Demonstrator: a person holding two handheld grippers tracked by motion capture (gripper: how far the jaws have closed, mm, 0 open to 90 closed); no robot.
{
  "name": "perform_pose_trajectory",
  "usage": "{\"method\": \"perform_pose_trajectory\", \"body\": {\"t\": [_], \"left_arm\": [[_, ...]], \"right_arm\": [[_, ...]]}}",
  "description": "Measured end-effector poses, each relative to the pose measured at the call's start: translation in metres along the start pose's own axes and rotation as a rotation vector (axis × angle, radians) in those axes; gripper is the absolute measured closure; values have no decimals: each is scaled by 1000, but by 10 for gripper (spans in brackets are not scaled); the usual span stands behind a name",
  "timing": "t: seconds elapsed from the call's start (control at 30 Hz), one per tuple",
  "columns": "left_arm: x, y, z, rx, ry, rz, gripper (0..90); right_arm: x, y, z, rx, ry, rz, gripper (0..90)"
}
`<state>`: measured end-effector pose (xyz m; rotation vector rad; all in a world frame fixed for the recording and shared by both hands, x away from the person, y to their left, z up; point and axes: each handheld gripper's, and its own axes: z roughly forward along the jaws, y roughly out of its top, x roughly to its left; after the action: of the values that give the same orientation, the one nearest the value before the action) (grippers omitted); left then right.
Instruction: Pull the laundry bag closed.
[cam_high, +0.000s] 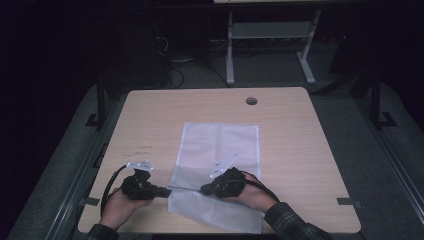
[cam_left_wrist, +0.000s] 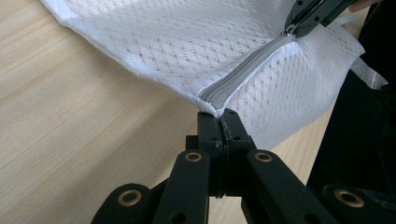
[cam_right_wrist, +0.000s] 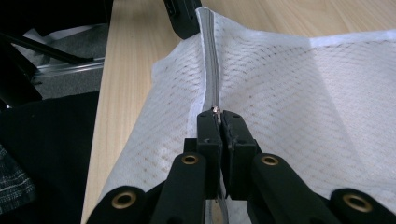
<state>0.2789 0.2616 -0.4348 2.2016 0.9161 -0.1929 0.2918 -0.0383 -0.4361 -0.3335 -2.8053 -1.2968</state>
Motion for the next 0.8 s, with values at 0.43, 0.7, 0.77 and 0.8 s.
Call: {"method": "perform_pose_trajectory", "body": {"t": [0.43,0.7,0.77,0.8], "left_arm": [[2,-1,-1,4,8,-5,891],[2,-1,-1,6,9,-6,891],[2,-1,-2,7,11,-5,890],[2,-1,-2,8,13,-5,891]], "right_arm": [[-1,-6,-7,7,-7,6,864],[-1,-8,-10,8,-7,12,864],[0,-8,-11,12,-5,14,864],[-1,-8,-11,9,-4,14,864]]}}
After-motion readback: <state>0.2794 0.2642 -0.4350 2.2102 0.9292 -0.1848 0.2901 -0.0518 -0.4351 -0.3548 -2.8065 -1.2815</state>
